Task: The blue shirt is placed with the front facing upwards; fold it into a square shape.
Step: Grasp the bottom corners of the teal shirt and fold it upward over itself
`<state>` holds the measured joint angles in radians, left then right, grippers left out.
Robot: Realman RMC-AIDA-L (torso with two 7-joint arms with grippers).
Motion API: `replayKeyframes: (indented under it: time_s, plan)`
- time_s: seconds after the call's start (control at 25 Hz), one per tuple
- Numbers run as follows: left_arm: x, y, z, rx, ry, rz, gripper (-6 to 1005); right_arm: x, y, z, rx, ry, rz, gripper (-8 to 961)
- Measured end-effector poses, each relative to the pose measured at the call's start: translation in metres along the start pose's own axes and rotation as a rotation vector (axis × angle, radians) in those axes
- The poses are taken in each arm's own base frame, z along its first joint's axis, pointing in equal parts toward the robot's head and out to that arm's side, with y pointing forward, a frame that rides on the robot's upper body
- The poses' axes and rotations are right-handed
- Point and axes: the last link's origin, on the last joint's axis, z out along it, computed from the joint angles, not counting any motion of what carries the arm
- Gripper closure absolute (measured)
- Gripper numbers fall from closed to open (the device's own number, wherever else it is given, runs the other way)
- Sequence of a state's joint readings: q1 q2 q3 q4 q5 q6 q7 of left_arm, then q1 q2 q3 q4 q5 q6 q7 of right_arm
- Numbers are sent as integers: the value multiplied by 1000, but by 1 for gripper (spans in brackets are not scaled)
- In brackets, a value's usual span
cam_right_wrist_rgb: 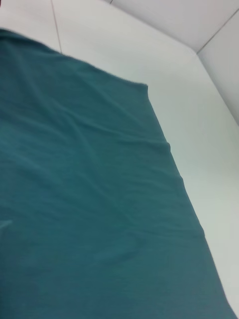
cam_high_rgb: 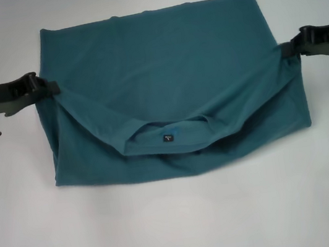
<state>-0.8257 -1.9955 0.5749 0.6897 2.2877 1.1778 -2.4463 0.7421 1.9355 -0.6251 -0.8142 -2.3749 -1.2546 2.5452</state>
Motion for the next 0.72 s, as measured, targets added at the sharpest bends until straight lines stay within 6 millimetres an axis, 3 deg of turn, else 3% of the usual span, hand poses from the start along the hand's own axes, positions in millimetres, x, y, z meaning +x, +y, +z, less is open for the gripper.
replayKeyframes:
  time_s: [0.16, 0.48, 0.72]
  plan:
    - [2, -1, 13, 80, 24, 98, 981, -4, 2, 15, 65, -39, -54, 899]
    - [14, -1, 19, 138, 91, 222, 981, -14, -2, 27, 181, -128, -108, 893]
    - [14, 13, 38, 159, 124, 361, 981, -13, 0, 48, 237, -123, -150, 888]
